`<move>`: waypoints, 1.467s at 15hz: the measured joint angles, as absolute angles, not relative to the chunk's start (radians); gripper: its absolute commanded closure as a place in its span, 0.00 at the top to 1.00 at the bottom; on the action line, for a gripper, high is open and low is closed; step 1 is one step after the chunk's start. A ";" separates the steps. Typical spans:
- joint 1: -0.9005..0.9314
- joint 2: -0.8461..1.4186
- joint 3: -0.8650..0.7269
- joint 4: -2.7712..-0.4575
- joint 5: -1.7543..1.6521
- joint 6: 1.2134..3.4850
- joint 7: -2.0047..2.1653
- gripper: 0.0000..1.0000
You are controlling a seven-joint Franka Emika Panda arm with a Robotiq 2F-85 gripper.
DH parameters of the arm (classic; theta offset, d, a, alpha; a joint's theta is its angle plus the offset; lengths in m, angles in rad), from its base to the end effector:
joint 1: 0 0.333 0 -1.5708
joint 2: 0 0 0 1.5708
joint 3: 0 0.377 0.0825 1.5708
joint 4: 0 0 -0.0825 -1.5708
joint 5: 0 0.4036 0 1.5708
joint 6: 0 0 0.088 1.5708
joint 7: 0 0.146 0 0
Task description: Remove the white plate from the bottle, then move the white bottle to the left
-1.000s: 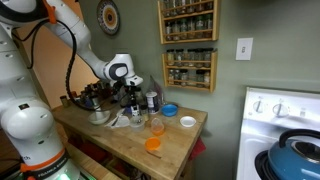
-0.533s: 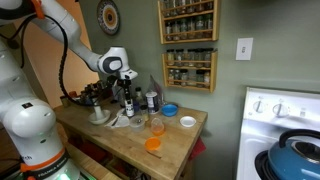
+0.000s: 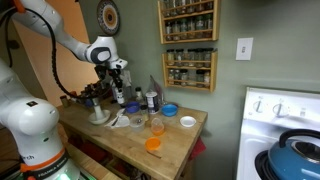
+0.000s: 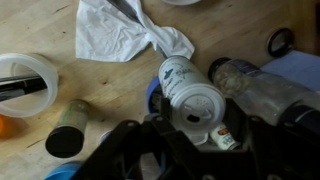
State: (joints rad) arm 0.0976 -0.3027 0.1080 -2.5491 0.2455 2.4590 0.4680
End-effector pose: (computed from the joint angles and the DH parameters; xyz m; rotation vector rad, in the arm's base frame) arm 0.4396 0.0977 0.4049 -2.8590 0.6366 -0.2265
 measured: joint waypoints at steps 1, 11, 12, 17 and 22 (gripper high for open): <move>0.113 -0.309 0.114 -2.543 0.262 2.459 0.443 0.31; 0.186 -0.301 0.193 -2.520 0.278 2.459 0.369 0.56; 0.184 -0.300 0.192 -2.520 0.278 2.459 0.369 0.56; 0.183 -0.300 0.191 -2.520 0.278 2.459 0.369 0.31; 0.188 -0.290 0.208 -2.509 0.271 2.459 0.365 0.31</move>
